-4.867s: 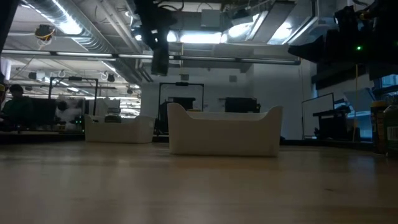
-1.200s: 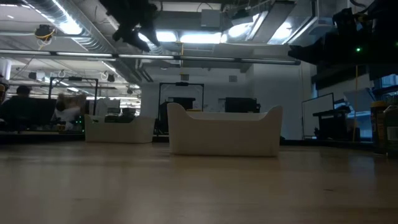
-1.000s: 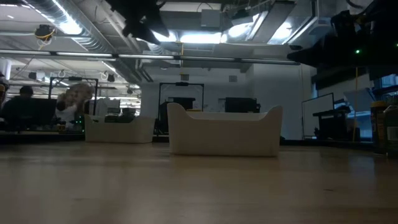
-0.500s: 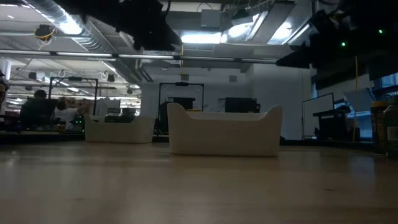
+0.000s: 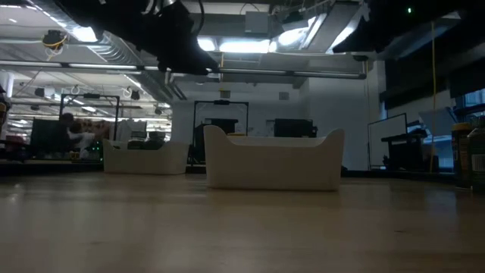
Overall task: Sort spices by type
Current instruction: Put the yellow seasoning bottle into the bottom white bin
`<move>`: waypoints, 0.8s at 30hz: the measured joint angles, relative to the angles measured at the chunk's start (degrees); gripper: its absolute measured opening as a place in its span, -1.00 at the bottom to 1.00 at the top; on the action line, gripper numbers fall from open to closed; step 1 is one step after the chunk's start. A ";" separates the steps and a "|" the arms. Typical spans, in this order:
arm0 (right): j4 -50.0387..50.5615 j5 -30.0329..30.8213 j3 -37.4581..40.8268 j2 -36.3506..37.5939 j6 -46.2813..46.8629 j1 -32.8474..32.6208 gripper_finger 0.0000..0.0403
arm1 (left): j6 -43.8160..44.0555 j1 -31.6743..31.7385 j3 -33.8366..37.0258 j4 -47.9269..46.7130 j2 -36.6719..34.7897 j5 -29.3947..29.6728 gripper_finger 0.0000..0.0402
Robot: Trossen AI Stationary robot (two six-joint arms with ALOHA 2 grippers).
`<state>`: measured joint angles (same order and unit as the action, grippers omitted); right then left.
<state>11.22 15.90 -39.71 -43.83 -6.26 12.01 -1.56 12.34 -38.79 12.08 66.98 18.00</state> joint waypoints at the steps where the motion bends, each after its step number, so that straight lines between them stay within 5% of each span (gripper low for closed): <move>1: 1.68 -0.08 -1.19 -0.21 0.42 -0.02 -0.94 | 0.00 0.02 0.00 -0.19 0.00 0.00 0.30; 11: 25.13 -0.46 -17.82 -3.86 3.45 -0.04 -0.94 | -0.06 0.02 -0.02 -3.60 0.00 0.00 0.30; 24: 65.09 -0.55 -34.35 -14.41 18.92 0.00 -0.94 | 1.12 0.02 -0.02 -6.75 0.00 0.02 0.30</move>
<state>76.31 15.35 -74.06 -58.24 12.66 12.01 -0.45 12.36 -38.81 5.33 66.98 18.02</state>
